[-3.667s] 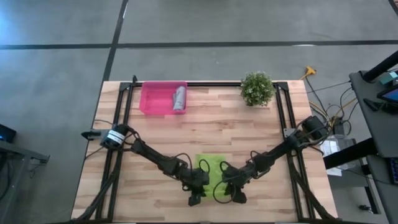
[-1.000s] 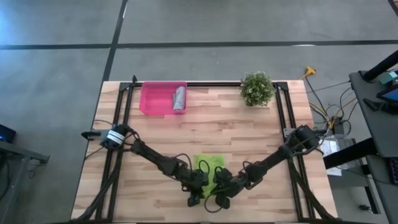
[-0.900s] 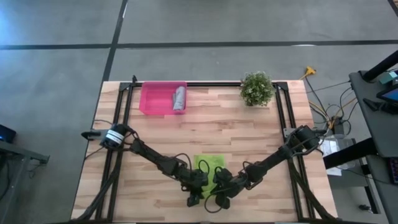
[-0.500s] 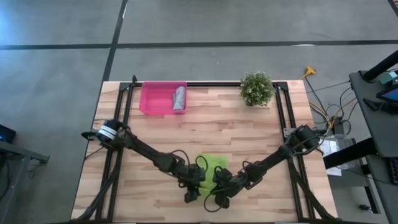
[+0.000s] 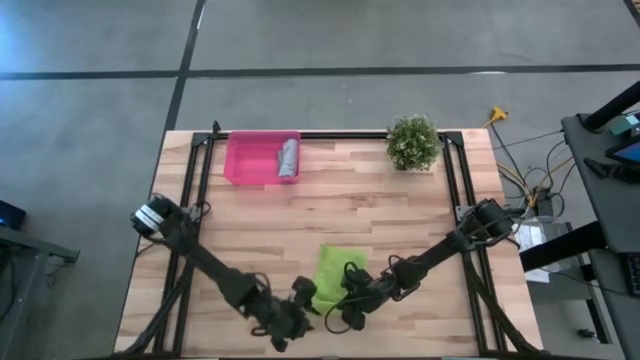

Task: Roll microfiber towels into tight, uniform cylinder then place into a basket
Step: Roll the green microfiber cloth

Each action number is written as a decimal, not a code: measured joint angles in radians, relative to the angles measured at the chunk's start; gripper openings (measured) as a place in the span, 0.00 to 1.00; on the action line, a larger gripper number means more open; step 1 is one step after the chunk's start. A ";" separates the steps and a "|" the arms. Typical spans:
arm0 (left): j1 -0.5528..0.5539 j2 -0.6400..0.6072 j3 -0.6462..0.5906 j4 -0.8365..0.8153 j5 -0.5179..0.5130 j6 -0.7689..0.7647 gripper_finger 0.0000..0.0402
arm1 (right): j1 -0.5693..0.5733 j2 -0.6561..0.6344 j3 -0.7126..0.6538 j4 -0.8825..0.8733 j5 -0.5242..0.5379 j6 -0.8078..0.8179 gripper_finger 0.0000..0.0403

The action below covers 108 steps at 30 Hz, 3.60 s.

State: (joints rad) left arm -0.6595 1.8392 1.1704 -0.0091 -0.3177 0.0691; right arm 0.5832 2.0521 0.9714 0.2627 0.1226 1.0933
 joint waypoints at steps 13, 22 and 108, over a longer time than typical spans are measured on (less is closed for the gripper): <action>0.010 0.198 -0.007 0.073 -0.228 0.231 0.44 | -0.007 -0.016 -0.001 0.004 -0.002 0.034 0.02; 0.040 0.192 -0.008 0.069 -0.196 0.233 0.44 | -0.007 -0.016 0.002 0.005 0.002 0.041 0.02; 0.073 0.167 -0.289 0.764 0.142 -1.321 0.01 | 0.085 -0.262 -0.002 -0.157 0.257 -0.862 0.53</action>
State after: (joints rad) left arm -0.5865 2.0064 0.8810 0.7544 -0.1753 -1.2515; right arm 0.6679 1.7905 0.9689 0.1056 0.3794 0.2314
